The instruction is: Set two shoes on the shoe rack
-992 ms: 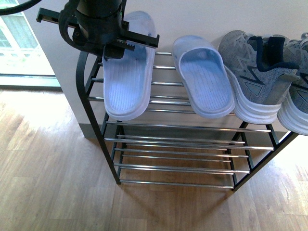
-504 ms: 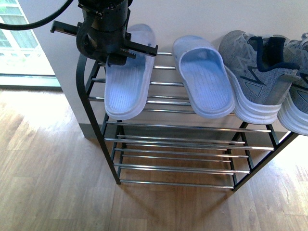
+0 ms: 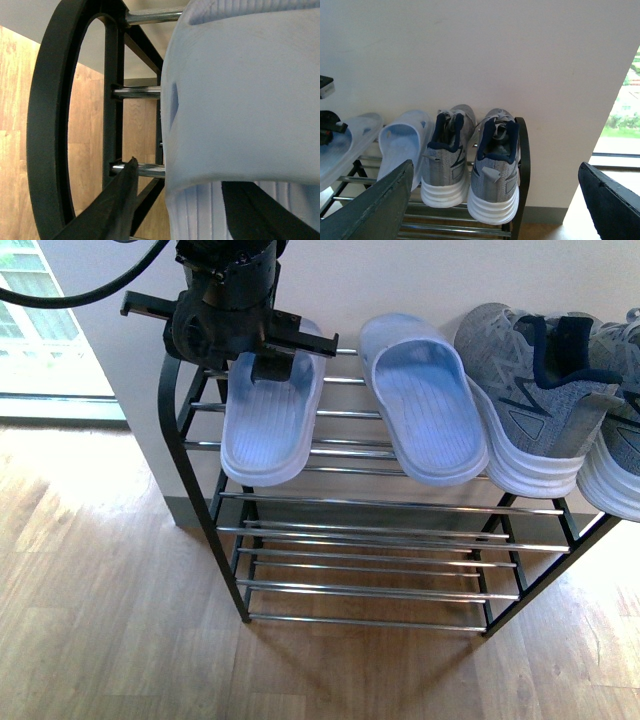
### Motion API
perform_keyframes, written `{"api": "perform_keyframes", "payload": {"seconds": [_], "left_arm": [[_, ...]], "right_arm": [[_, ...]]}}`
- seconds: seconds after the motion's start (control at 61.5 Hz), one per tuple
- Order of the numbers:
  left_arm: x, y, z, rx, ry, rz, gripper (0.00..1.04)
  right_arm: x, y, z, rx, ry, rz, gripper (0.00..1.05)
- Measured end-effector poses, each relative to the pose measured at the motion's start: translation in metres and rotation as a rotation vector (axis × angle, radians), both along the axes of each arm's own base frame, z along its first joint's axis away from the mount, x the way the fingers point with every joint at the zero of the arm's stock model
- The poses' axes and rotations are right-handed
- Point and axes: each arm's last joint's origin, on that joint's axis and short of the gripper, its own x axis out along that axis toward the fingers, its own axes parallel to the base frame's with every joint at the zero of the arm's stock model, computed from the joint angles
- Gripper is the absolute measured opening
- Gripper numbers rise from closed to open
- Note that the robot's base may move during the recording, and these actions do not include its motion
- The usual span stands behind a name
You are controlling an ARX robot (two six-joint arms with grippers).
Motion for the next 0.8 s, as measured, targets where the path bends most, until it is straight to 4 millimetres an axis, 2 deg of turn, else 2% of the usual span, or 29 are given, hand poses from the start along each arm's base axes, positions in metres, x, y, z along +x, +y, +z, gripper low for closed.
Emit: {"api": "perform_keyframes", "payload": {"seconds": [0.163, 0.244, 0.325, 0.374, 0.456, 0.553, 0.586, 0.667, 0.748, 0.797], "left_arm": [[-0.003, -0.003, 0.01, -0.088, 0.004, -0.001, 0.74], [-0.008, -0.007, 0.028, -0.165, -0.013, -0.007, 0.87], [-0.017, -0.01, 0.056, -0.236, -0.05, -0.013, 0.97], [-0.026, -0.01, 0.077, -0.269, -0.09, -0.012, 0.95], [-0.039, -0.004, 0.101, -0.305, -0.125, 0.017, 0.96], [-0.052, 0.008, 0.115, -0.286, -0.196, 0.056, 0.95], [-0.054, 0.012, 0.116, -0.276, -0.208, 0.061, 0.95], [-0.057, 0.028, 0.107, -0.221, -0.491, 0.071, 0.83], [-0.072, 0.051, 0.093, -0.217, -0.697, 0.032, 0.7], [-0.088, 0.069, 0.088, -0.22, -0.804, 0.014, 0.61]], "right_arm": [[0.0, 0.0, 0.0, 0.0, 0.0, 0.0, 0.96], [0.0, 0.0, 0.0, 0.0, 0.0, 0.0, 0.96], [0.0, 0.0, 0.0, 0.0, 0.0, 0.0, 0.96], [0.0, 0.0, 0.0, 0.0, 0.0, 0.0, 0.96], [0.0, 0.0, 0.0, 0.0, 0.0, 0.0, 0.96], [0.0, 0.0, 0.0, 0.0, 0.0, 0.0, 0.96], [0.0, 0.0, 0.0, 0.0, 0.0, 0.0, 0.96], [0.0, 0.0, 0.0, 0.0, 0.0, 0.001, 0.96], [0.0, 0.0, 0.0, 0.0, 0.0, 0.0, 0.96], [0.0, 0.0, 0.0, 0.0, 0.0, 0.0, 0.96]]}}
